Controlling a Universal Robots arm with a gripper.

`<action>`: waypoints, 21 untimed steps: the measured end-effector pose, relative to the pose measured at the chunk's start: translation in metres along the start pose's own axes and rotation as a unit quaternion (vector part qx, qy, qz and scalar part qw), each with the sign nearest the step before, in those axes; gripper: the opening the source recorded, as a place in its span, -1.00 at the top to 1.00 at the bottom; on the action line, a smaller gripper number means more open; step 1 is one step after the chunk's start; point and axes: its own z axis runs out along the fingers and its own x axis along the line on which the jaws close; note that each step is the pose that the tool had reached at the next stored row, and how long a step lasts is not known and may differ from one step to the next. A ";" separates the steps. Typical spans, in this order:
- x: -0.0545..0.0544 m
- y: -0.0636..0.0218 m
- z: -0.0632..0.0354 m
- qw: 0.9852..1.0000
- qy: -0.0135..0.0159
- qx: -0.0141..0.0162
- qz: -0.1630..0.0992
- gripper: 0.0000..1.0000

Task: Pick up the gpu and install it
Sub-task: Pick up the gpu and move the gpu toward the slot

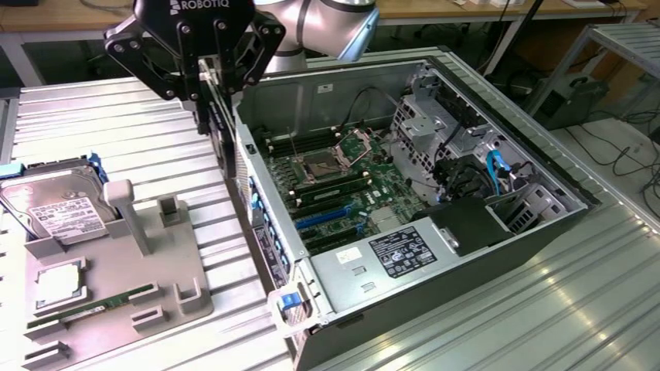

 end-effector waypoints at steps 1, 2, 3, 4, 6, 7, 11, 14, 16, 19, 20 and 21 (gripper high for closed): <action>-0.001 0.0000 0.0000 1.000 0.000 0.000 0.000 0.45; -0.001 0.0000 0.0000 1.000 0.000 0.000 0.000 0.45; -0.002 -0.0001 0.0000 1.000 0.000 0.000 0.000 0.45; -0.003 -0.0001 0.0001 1.000 0.000 0.000 0.000 0.45; -0.005 -0.0002 0.0001 1.000 0.000 0.000 0.000 0.45; -0.006 -0.0002 0.0002 1.000 0.000 0.000 0.000 0.45; -0.008 -0.0004 0.0003 1.000 0.000 0.000 0.000 0.45; -0.010 -0.0004 0.0003 1.000 0.000 0.000 0.000 0.45; -0.012 -0.0005 0.0004 1.000 0.000 0.000 0.000 0.45; -0.014 -0.0006 0.0005 1.000 0.000 0.000 0.000 0.45; -0.014 -0.0007 0.0005 1.000 0.000 0.000 0.000 0.45; -0.015 -0.0007 0.0005 1.000 0.000 0.000 0.000 0.45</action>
